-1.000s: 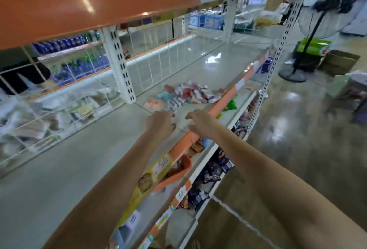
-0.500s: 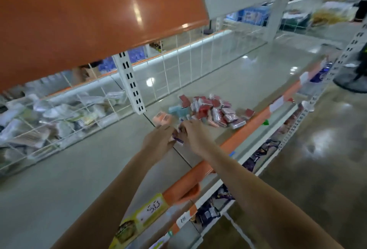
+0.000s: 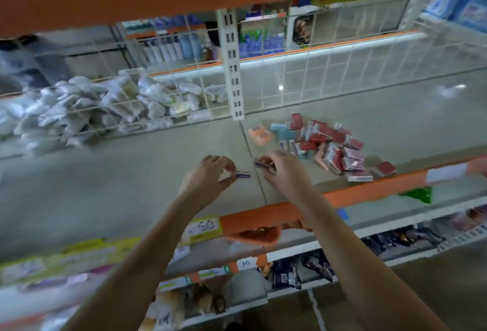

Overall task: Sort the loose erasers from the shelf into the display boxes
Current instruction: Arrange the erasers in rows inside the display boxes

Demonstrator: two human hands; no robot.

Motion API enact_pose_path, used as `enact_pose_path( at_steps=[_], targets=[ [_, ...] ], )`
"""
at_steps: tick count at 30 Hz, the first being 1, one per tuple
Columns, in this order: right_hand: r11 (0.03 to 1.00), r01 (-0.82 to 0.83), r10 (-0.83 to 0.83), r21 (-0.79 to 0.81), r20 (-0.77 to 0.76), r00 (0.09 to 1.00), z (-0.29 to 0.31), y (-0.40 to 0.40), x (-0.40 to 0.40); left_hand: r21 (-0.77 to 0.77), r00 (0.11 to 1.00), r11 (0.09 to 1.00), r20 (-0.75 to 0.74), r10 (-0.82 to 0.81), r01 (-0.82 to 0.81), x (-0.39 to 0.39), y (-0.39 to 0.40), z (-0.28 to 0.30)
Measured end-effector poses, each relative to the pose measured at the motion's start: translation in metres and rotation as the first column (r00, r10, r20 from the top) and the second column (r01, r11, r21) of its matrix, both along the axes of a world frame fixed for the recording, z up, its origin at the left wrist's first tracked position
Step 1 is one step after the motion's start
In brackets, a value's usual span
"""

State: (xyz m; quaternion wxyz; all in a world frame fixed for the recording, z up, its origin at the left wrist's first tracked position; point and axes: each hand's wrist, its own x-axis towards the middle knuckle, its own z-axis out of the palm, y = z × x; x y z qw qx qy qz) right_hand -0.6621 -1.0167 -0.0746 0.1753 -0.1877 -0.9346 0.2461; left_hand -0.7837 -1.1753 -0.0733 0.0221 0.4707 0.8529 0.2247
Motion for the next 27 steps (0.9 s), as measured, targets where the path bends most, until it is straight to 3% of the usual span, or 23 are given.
enact_pose_path(
  at_steps=[10, 16, 22, 27],
  targets=[
    [0.956, -0.295, 0.29, -0.011, -0.15, 0.945, 0.013, -0.127, -0.034, 0.111, 0.938, 0.945, -0.129, 0.321, -0.308, 0.001, -0.172, 0.025],
    [0.888, -0.458, 0.456, 0.039, -0.202, 0.867, 0.024, -0.242, -0.064, 0.136, 0.876, 0.876, -0.084, 0.475, -0.463, 0.003, -0.301, 0.03],
    [0.847, -0.531, 0.524, 0.027, -0.216, 0.824, 0.03, -0.372, -0.094, 0.159, 0.822, 0.82, -0.076, 0.565, -0.549, -0.008, -0.44, 0.032],
    [0.825, -0.564, 0.559, 0.027, -0.187, 0.808, 0.034, -0.445, -0.12, 0.189, 0.777, 0.782, -0.12, 0.618, -0.593, -0.025, -0.51, 0.036]
  ],
)
